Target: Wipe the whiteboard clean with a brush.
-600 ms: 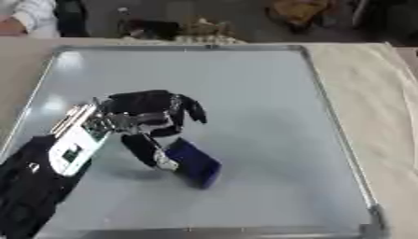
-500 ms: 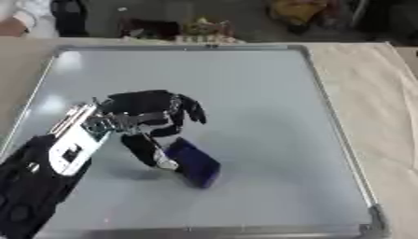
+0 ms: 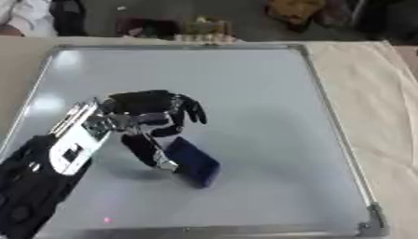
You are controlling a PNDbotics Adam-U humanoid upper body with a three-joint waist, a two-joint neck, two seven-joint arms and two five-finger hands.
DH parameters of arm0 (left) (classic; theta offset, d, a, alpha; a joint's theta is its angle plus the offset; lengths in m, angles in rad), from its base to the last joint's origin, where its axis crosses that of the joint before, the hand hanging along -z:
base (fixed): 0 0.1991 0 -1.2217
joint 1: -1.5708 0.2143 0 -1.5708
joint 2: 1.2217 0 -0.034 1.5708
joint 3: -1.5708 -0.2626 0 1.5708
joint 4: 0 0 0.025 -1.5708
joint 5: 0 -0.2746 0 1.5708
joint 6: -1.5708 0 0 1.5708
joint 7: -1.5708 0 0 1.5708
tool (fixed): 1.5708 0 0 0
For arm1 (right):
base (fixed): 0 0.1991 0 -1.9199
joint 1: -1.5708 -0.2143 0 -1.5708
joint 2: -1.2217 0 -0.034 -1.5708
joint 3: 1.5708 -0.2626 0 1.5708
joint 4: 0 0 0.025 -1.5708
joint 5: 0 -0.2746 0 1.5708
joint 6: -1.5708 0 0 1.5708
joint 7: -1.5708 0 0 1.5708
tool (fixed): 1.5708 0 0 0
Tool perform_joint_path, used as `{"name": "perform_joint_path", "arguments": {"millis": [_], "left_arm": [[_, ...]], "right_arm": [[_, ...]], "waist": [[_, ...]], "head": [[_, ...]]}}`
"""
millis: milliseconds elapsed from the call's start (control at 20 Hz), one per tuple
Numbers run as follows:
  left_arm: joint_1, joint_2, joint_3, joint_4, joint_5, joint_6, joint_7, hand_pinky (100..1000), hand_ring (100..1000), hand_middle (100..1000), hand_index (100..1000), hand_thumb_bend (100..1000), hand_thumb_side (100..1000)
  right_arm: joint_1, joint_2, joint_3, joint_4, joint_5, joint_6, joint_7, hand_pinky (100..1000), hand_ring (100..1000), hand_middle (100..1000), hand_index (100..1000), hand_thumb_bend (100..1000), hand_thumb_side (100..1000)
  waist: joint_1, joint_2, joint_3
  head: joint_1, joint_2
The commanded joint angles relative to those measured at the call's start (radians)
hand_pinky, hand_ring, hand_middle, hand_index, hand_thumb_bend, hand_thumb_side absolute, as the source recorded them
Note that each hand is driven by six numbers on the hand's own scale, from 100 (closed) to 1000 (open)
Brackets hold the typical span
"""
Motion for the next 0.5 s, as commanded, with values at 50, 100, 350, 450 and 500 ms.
{"name": "perform_joint_path", "arguments": {"millis": [50,100,350,450,500], "left_arm": [[-0.009,0.005,-0.007,-0.002,-0.021,-0.35,-0.351,683,752,736,100,441,387],[-0.009,0.003,-0.009,0.0,-0.025,-0.35,-0.351,682,751,733,100,439,387],[-0.008,-0.01,-0.017,0.017,-0.043,-0.35,-0.351,670,731,698,100,415,378],[-0.007,-0.014,-0.018,0.026,-0.052,-0.35,-0.351,661,720,679,100,406,376],[-0.007,-0.016,-0.018,0.03,-0.055,-0.35,-0.351,659,718,676,100,404,376]], "right_arm": [[-0.008,-0.025,-0.002,-0.014,0.0,-0.003,0.001,904,901,584,860,219,875],[-0.009,-0.025,-0.002,-0.014,0.0,-0.003,0.001,904,901,584,860,220,875],[-0.012,-0.024,0.0,-0.014,0.0,-0.004,0.003,905,902,584,861,222,874],[-0.013,-0.024,0.0,-0.014,0.0,-0.005,0.003,905,901,583,861,223,874],[-0.013,-0.024,0.0,-0.014,-0.001,-0.005,0.004,905,901,583,861,223,874]], "waist": [[-0.001,-0.014,-0.003],[-0.002,-0.013,-0.003],[-0.003,-0.006,-0.005],[-0.003,-0.004,-0.006],[-0.004,-0.003,-0.006]], "head": [[-0.005,0.023],[-0.005,0.025],[0.0,0.015],[0.002,0.01],[0.002,0.008]]}}
